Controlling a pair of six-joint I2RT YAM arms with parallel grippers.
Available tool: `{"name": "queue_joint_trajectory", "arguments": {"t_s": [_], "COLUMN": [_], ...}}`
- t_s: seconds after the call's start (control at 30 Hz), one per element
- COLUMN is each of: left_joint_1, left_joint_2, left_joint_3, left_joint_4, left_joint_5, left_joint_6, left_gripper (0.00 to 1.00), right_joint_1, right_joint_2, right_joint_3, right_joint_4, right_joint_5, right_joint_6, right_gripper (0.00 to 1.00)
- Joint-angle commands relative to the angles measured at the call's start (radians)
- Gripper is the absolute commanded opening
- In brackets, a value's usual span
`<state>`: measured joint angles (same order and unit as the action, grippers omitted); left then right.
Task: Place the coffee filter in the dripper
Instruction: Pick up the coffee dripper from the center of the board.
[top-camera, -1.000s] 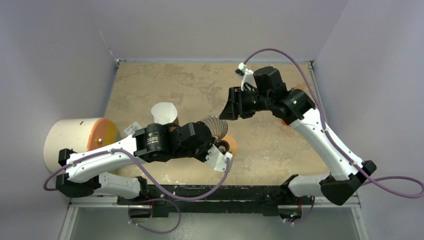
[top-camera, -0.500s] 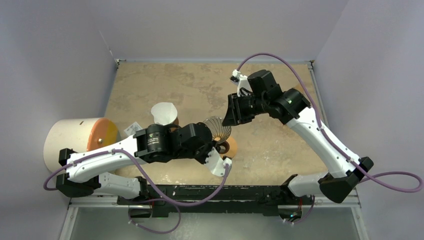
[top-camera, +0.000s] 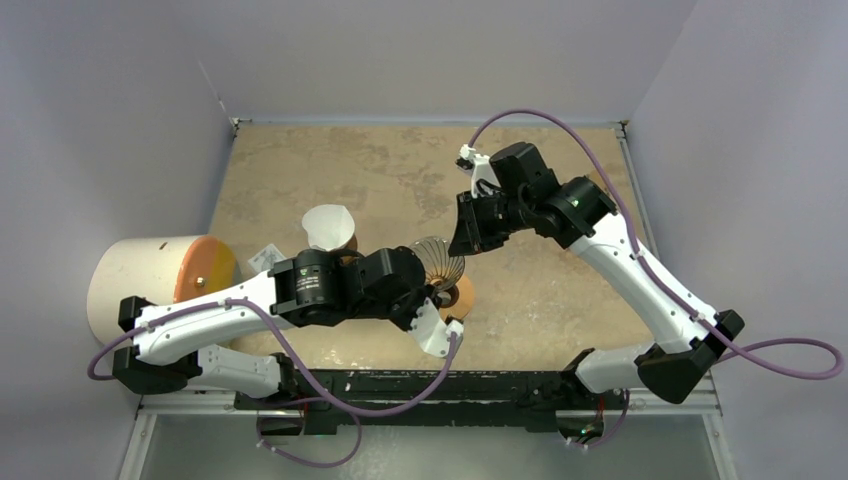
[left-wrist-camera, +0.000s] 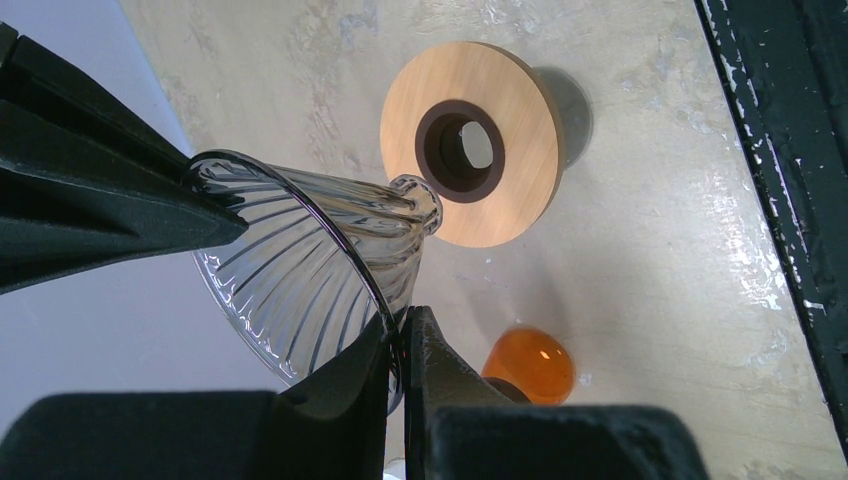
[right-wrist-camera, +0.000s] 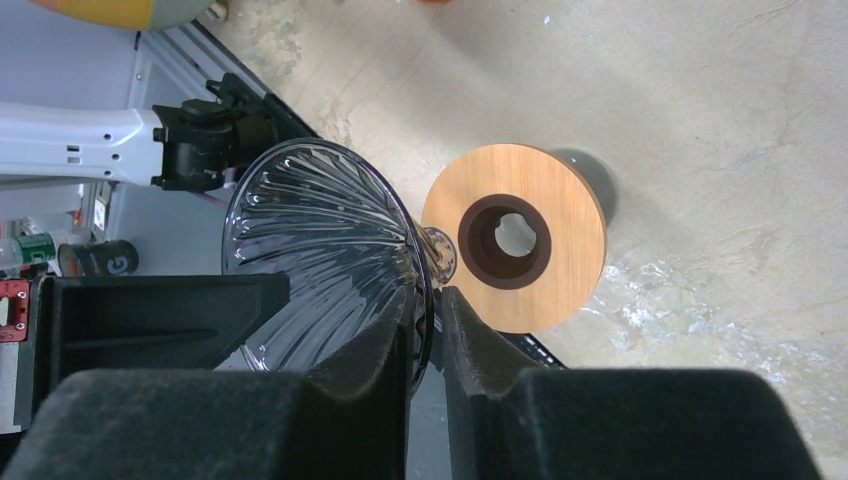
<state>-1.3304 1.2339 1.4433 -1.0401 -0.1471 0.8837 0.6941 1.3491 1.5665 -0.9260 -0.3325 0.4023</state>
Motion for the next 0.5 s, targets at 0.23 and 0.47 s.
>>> {"name": "queue_joint_trajectory", "arguments": {"t_s": [0.23,0.47], "left_joint_1": [-0.008,-0.008], "left_joint_2": [0.01,0.01], "left_joint_3": [-0.001,-0.018], "left_joint_4": [0.02,0.049], "left_joint_5": [0.001,-0.031], "left_joint_6": [0.024,-0.004], "left_gripper": [0.0,0.22], "right_joint_1": [0.007,0.013], "right_joint_2": [-0.004,-0.008], "right_joint_3": [0.038,0.033], "right_joint_4": [-0.027,-0.028], "right_joint_5": [0.023,0.039], "right_joint_6": [-0.022,-0.026], "right_gripper": [0.0,0.0]}}
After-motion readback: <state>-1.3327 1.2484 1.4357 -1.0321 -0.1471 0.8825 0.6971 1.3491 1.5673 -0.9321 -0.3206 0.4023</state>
